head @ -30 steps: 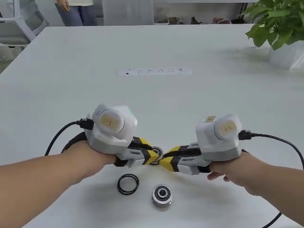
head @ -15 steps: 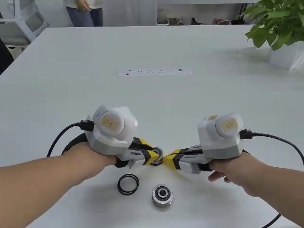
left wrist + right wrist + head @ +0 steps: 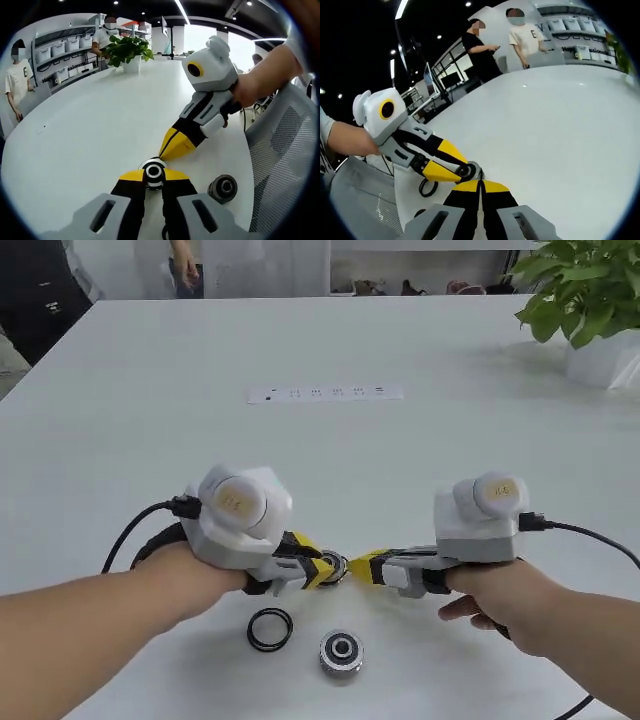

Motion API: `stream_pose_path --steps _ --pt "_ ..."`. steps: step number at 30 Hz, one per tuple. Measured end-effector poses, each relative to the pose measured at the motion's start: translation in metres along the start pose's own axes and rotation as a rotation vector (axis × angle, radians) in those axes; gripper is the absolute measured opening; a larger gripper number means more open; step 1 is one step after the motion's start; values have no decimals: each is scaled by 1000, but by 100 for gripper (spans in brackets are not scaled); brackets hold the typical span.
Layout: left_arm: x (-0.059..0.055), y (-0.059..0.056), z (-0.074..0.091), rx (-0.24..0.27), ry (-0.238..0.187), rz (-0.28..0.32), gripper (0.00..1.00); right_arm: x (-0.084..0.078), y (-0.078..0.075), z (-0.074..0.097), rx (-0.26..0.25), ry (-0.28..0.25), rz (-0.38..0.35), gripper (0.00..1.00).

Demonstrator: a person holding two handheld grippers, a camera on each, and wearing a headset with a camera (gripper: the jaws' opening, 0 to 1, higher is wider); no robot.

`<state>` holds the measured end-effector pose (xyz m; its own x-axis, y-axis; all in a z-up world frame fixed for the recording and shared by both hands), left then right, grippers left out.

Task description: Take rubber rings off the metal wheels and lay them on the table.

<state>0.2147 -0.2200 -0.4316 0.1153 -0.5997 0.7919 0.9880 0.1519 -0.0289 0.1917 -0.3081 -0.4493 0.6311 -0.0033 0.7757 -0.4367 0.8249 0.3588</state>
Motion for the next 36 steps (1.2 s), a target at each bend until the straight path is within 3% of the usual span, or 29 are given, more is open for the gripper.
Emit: stream_pose_path --steps 4,10,32,34,35,36 --pt "0 0 0 4 1 0 6 3 2 1 15 -24 -49 0" --pt "0 0 0 4 6 -4 6 4 4 1 20 -30 -65 0" --pt "3 -1 -1 18 14 -8 6 9 15 2 68 -35 -67 0" --pt "3 -1 -2 17 14 -9 6 14 21 2 106 -58 -76 0" --pt "3 -1 -2 18 14 -8 6 13 30 3 174 -40 -69 0" --pt "3 0 -2 18 11 -8 6 14 21 1 94 -53 -21 0"
Point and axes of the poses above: the centre of the closed fingertips' face, and the gripper's own axes: z roughly backward along the fingers, y roughly to its left, x roughly out of its top, the point moved 5 cm from there along z, roughly backward along the fingers, and after that the axes turned 6 degrees about -x, right-handed, at the moved point
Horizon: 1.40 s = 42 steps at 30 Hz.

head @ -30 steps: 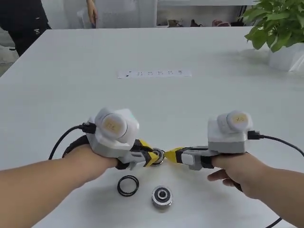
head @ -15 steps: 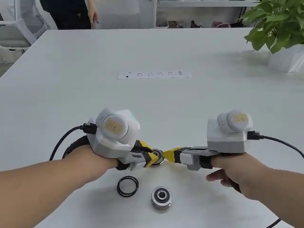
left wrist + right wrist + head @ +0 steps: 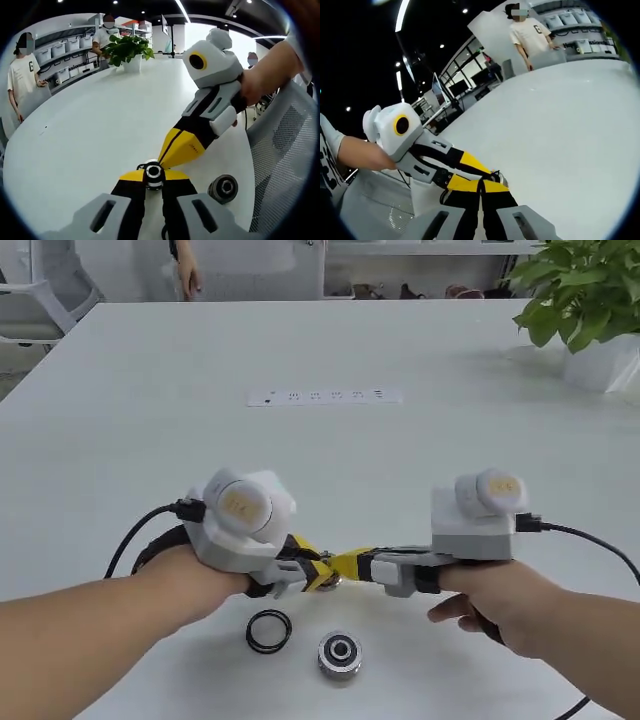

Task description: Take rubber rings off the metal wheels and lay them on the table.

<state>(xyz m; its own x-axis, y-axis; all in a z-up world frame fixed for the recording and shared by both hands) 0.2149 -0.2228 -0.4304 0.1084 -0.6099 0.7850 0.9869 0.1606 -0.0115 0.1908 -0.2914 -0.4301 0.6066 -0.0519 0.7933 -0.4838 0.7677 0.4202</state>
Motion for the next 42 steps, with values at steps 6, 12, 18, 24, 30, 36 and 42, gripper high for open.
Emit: stream_pose_path --steps 6,12,18,24,30,36,42 --pt "0 -1 1 1 -2 10 6 -3 -1 0 0 14 -18 0" --pt "0 -1 1 21 -3 28 7 -3 -8 0 -35 25 -20 0" --pt "0 0 3 13 11 22 8 -1 -7 1 -34 22 -29 0" --pt "3 -2 10 3 -5 38 11 -1 -5 2 -35 20 -28 0" --pt "5 -6 21 -7 -22 36 20 1 -2 4 -28 12 -34 0" --pt "9 -8 37 -11 -56 43 25 4 6 7 -7 5 -38 0" --pt "13 -13 52 -7 -90 46 32 6 16 10 13 -2 -37 0"
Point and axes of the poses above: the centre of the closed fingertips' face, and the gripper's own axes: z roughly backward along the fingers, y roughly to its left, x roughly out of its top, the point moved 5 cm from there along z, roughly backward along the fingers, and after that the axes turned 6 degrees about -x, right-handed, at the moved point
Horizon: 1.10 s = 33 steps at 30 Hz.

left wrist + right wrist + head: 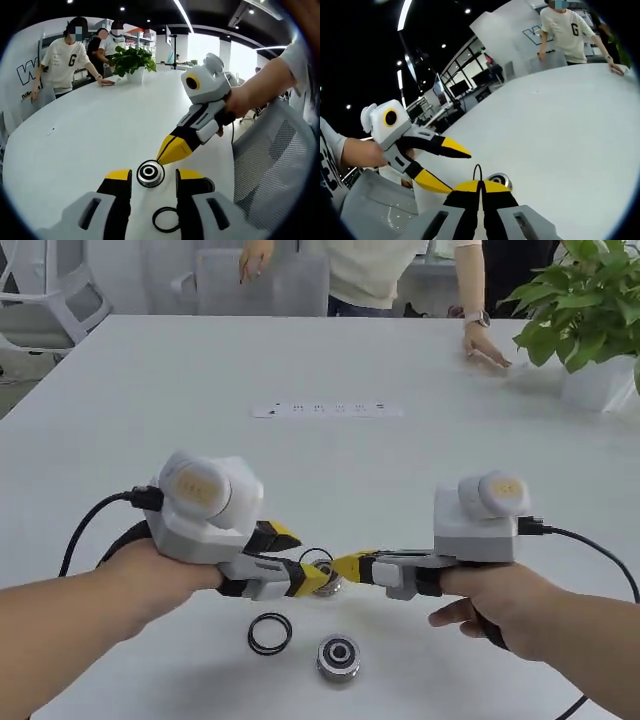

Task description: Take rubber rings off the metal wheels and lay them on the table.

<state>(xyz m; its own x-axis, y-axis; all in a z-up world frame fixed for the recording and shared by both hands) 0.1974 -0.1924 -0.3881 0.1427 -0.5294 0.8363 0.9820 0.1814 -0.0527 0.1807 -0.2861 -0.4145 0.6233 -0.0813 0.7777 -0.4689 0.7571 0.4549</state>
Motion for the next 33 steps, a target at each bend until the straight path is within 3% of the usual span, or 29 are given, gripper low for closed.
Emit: stream_pose_path --steps 18,33 --pt "6 -19 53 6 -79 13 45 9 34 8 69 -24 14 0" --pt "-12 -31 93 37 -104 33 53 2 64 -4 159 33 39 0"
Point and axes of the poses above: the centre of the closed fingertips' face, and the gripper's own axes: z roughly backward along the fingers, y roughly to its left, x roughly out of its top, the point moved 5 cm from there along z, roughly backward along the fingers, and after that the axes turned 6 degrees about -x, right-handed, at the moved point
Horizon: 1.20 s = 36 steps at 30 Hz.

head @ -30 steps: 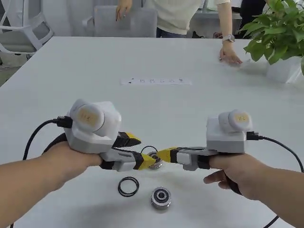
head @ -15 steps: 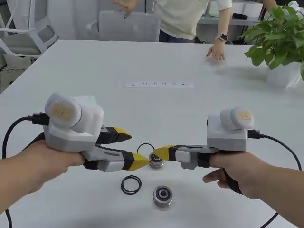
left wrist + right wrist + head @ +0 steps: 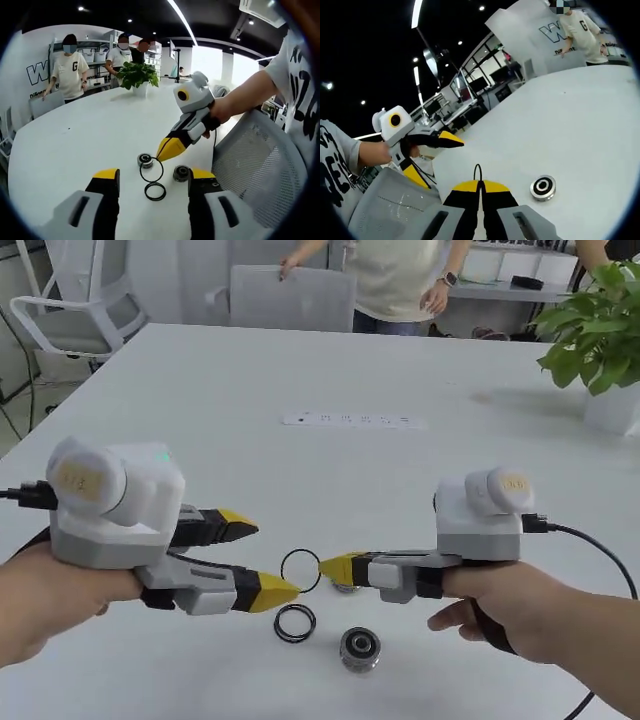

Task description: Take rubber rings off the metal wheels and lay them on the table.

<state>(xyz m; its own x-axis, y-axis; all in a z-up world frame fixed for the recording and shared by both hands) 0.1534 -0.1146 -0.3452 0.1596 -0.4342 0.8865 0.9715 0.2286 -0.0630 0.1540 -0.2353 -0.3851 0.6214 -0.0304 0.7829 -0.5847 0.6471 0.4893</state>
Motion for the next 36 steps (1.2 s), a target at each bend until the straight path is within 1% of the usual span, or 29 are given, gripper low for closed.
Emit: stream_pose_path --steps 7,9,11,16,18,19,23,24,30,32,36 --pt "-11 -4 15 18 6 14 56 -6 10 -5 34 39 9 0" --pt "-14 -5 18 23 8 16 58 -10 11 -7 36 55 11 0" --pt "-17 -6 20 27 19 13 58 -13 10 -8 35 72 11 0" --pt "-19 -8 28 36 13 23 60 -21 10 -12 32 118 4 0" --pt "-21 -9 30 40 15 25 60 -23 9 -14 22 134 9 0" --pt "-22 -9 32 42 17 27 60 -25 6 -15 10 148 6 0" --pt "-26 -9 36 50 24 32 60 -30 -4 -17 -27 169 -22 0" --pt "-27 -9 37 53 24 35 60 -33 -7 -18 -38 184 -28 0" --pt "-30 -9 41 67 31 43 60 -42 -15 -24 -70 226 -18 0" --pt "-31 -9 42 71 33 47 60 -42 -17 -25 -82 234 -11 0" --pt "-32 -10 44 77 39 50 60 -42 -21 -27 -96 232 -7 0"
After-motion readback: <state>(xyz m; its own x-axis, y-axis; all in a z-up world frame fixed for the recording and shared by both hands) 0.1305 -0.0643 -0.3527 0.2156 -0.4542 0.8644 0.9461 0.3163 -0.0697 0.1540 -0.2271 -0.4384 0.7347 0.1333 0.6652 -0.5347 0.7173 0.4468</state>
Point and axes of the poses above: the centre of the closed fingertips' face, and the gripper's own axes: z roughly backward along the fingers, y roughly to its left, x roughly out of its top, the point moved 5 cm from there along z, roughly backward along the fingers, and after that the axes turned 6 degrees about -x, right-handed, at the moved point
